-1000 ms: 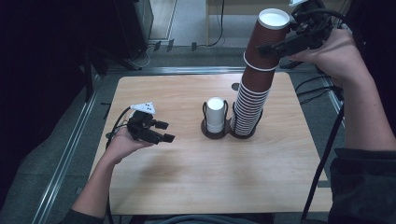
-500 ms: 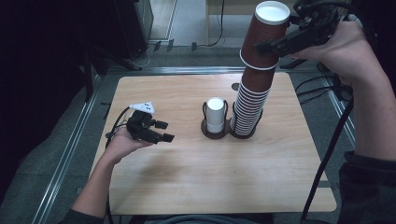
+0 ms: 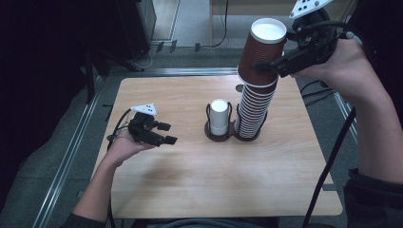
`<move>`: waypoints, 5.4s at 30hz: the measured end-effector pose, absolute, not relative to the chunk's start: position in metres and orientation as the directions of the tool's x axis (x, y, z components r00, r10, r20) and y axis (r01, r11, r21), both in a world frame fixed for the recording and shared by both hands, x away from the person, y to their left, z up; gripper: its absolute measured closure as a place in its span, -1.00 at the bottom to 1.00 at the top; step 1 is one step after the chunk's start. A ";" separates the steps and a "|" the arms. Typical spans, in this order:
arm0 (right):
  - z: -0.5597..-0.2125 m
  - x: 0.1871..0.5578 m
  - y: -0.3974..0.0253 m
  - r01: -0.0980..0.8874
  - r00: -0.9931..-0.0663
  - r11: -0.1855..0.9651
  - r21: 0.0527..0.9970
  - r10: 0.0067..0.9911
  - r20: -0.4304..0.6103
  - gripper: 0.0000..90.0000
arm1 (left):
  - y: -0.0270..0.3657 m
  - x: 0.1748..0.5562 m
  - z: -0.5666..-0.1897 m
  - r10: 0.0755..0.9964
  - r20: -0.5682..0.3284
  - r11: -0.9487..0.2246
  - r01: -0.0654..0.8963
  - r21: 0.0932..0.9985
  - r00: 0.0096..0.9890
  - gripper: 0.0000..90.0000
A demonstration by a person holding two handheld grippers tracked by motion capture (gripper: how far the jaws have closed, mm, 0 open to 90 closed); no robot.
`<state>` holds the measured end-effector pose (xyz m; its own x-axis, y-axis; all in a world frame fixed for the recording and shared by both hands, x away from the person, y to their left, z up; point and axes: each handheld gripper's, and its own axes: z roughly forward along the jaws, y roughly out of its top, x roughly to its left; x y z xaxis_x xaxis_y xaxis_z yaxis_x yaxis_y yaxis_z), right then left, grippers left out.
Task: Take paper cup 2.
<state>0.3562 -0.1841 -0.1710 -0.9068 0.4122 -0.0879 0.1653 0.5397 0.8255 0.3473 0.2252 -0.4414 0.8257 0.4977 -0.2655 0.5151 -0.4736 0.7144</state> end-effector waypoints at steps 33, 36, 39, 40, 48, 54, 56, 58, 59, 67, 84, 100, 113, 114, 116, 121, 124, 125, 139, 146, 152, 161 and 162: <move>-0.265 0.327 -0.166 0.162 -0.954 0.513 0.843 0.300 0.001 -0.64 | 0.221 0.344 -0.439 0.479 -0.251 -0.474 0.488 0.733 0.841 -0.44; -0.276 0.326 -0.164 0.160 -0.956 0.513 0.843 0.294 0.002 -0.64 | 0.220 0.343 -0.439 0.475 -0.247 -0.479 0.484 0.733 0.845 -0.44; -0.286 0.325 -0.164 0.164 -0.957 0.512 0.843 0.290 0.010 -0.64 | 0.219 0.342 -0.439 0.470 -0.244 -0.480 0.478 0.736 0.848 -0.44; -0.290 0.324 -0.164 0.165 -0.957 0.509 0.845 0.288 0.014 -0.64 | 0.218 0.342 -0.439 0.469 -0.243 -0.481 0.476 0.736 0.849 -0.44; -0.318 0.319 -0.160 0.166 -0.960 0.532 0.830 0.281 0.012 -0.64 | 0.217 0.341 -0.439 0.467 -0.226 -0.484 0.461 0.744 0.855 -0.44; -0.339 0.315 -0.157 0.163 -0.964 0.530 0.832 0.265 0.021 -0.64 | 0.216 0.340 -0.439 0.455 -0.219 -0.485 0.447 0.751 0.863 -0.45; -0.347 0.313 -0.155 0.162 -0.965 0.539 0.827 0.260 0.020 -0.64 | 0.216 0.340 -0.440 0.454 -0.220 -0.487 0.447 0.751 0.864 -0.45; -0.352 0.312 -0.154 0.162 -0.967 0.542 0.824 0.255 0.022 -0.64 | 0.214 0.339 -0.441 0.450 -0.221 -0.492 0.447 0.747 0.865 -0.45; -0.356 0.311 -0.153 0.163 -0.967 0.541 0.825 0.252 0.026 -0.64 | 0.214 0.339 -0.441 0.449 -0.220 -0.497 0.447 0.744 0.866 -0.45; -0.384 0.307 -0.149 0.163 -0.970 0.559 0.813 0.241 0.029 -0.64 | 0.207 0.336 -0.443 0.438 -0.215 -0.508 0.438 0.741 0.873 -0.46; -0.429 0.307 -0.142 0.205 -0.968 0.533 0.821 0.232 0.091 -0.64 | 0.190 0.326 -0.452 0.403 -0.214 -0.524 0.416 0.743 0.890 -0.56; -0.463 0.315 -0.128 0.239 -0.961 0.479 0.845 0.244 0.133 -0.64 | 0.169 0.321 -0.462 0.351 -0.241 -0.526 0.403 0.749 0.905 -0.83; -0.467 0.318 -0.112 0.243 -0.958 0.384 0.891 0.239 0.158 -0.64 | 0.151 0.316 -0.467 0.303 -0.248 -0.523 0.378 0.764 0.920 -0.97; -0.467 0.318 -0.111 0.245 -0.958 0.378 0.893 0.239 0.161 -0.63 | 0.150 0.316 -0.468 0.299 -0.244 -0.525 0.373 0.765 0.922 -1.00; -0.468 0.318 -0.109 0.245 -0.958 0.363 0.899 0.235 0.167 -0.63 | 0.146 0.316 -0.469 0.287 -0.249 -0.524 0.370 0.767 0.925 -1.00; -0.466 0.314 -0.103 0.234 -0.962 0.353 0.906 0.217 0.164 -0.63 | 0.137 0.315 -0.474 0.286 -0.236 -0.540 0.360 0.761 0.929 -1.00; -0.466 0.313 -0.100 0.234 -0.962 0.348 0.908 0.217 0.164 -0.63 | 0.135 0.315 -0.475 0.284 -0.237 -0.535 0.359 0.765 0.929 -1.00; -0.467 0.313 -0.099 0.238 -0.962 0.340 0.910 0.215 0.171 -0.63 | 0.134 0.315 -0.476 0.279 -0.238 -0.540 0.357 0.762 0.930 -1.00; -0.468 0.316 -0.097 0.287 -0.947 0.286 0.914 0.228 0.226 -0.62 | 0.135 0.316 -0.476 0.299 -0.239 -0.523 0.368 0.768 0.924 -0.86; -0.469 0.315 -0.095 0.290 -0.947 0.314 0.904 0.228 0.225 -0.63 | 0.134 0.316 -0.477 0.289 -0.240 -0.547 0.365 0.753 0.927 -0.82; -0.466 0.316 -0.097 0.316 -0.940 0.311 0.896 0.233 0.251 -0.66 | 0.138 0.318 -0.475 0.278 -0.252 -0.544 0.369 0.754 0.927 -0.82; -0.460 0.317 -0.110 0.312 -0.940 0.323 0.894 0.240 0.241 -0.68 | 0.148 0.319 -0.470 0.277 -0.248 -0.538 0.364 0.760 0.928 -0.80; -0.460 0.317 -0.112 0.313 -0.940 0.328 0.891 0.245 0.239 -0.68 | 0.149 0.319 -0.469 0.278 -0.244 -0.540 0.362 0.760 0.929 -0.79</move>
<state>0.3170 -0.1120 -0.4595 -0.9395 0.2452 0.2392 0.3126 0.3281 0.8914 0.3194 0.1493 -0.4688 0.9288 0.2785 -0.2444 0.3619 -0.5404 0.7596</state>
